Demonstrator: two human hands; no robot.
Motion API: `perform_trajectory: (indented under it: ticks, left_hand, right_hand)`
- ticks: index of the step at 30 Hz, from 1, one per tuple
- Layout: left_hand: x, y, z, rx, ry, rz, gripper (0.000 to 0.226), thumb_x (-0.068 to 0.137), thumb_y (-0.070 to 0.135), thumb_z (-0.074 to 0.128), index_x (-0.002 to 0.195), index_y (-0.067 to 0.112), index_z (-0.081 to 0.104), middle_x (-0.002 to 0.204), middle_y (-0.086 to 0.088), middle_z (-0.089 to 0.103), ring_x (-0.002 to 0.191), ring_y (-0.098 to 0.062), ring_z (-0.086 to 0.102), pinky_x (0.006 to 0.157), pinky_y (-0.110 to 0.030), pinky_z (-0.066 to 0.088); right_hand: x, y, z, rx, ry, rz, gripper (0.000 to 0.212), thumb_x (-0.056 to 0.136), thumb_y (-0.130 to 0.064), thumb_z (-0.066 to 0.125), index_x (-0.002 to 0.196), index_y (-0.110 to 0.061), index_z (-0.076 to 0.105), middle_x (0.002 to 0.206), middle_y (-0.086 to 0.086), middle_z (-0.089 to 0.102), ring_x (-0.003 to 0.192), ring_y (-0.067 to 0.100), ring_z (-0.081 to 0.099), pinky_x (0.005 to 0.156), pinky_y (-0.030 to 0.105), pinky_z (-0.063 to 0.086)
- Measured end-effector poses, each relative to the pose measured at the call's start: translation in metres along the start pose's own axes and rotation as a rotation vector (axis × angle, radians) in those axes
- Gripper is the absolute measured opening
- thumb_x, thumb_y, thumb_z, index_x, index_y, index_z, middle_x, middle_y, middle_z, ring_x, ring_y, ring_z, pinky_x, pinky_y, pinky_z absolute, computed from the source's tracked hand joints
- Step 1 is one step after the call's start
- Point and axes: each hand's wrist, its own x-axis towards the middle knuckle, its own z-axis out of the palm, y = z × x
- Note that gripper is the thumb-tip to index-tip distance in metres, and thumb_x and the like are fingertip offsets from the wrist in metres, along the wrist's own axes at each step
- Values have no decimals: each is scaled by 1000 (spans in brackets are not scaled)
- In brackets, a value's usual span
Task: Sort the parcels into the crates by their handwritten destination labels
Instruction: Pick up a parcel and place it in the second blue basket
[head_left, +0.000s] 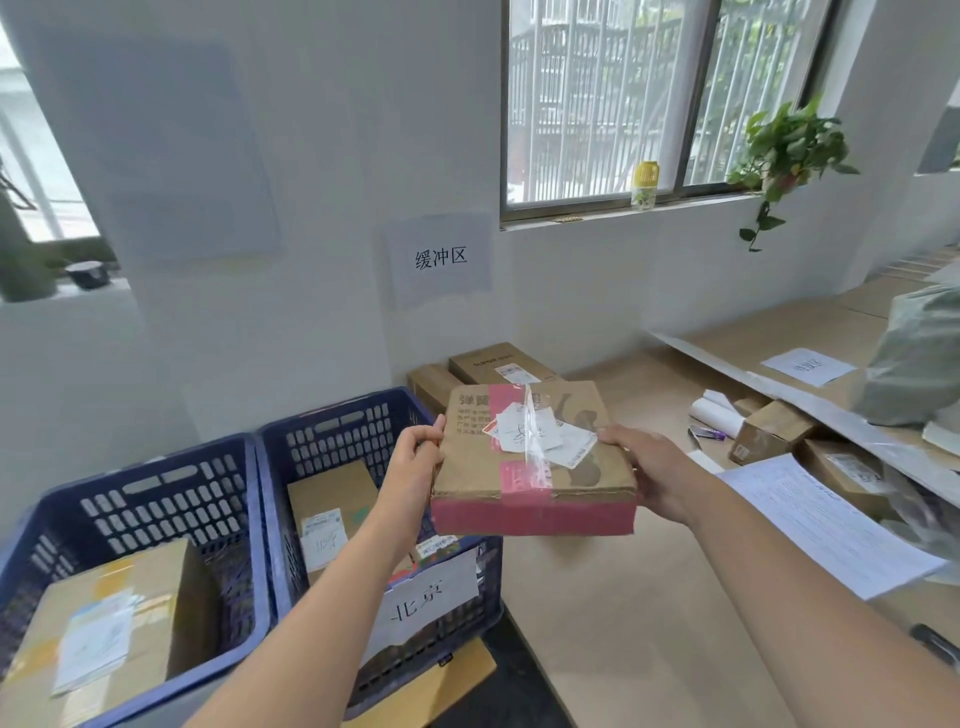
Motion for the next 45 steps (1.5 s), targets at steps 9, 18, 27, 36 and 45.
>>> perform_trajectory:
  ticks: [9, 18, 27, 36, 45]
  left_hand:
    - [2, -4, -2, -62, 225, -38, 44, 97, 17, 55, 138, 31, 44, 143, 6, 53, 109, -9, 61, 86, -37, 54]
    - [-7, -12, 36, -533, 179, -318, 70, 86, 38, 77, 139, 36, 31, 124, -15, 62, 99, -33, 65, 85, -67, 53]
    - [18, 28, 12, 202, 134, 14, 84, 80, 10, 82, 138, 28, 25, 122, -2, 57, 96, -17, 67, 75, -34, 59]
    - [25, 77, -3, 613, -391, 237, 79, 80, 7, 79, 143, 37, 42, 125, 1, 60, 93, -5, 70, 81, -27, 60]
    - [26, 63, -9, 585, 226, 339, 84, 93, 39, 67, 159, 32, 15, 164, 2, 22, 150, -20, 21, 121, -45, 22]
  right_hand:
    - [-4, 4, 22, 273, 126, -86, 45, 91, -8, 67, 133, -7, 49, 100, 10, 68, 75, 21, 65, 54, 29, 53]
    - [-2, 10, 55, 459, 140, -138, 76, 94, -5, 59, 155, -26, 19, 118, 11, 65, 90, 23, 67, 82, 39, 54]
    - [10, 9, 46, -548, 285, -559, 99, 87, -22, 70, 160, -28, 3, 161, 4, 16, 150, 18, 15, 118, 36, 18]
    - [9, -57, 68, -951, -244, -771, 76, 85, -40, 75, 150, -46, 36, 148, -19, 48, 137, 0, 44, 118, 21, 18]
    - [11, -41, 66, -148, 63, -589, 40, 90, -30, 73, 124, -28, 52, 104, 7, 74, 80, 12, 74, 62, 27, 59]
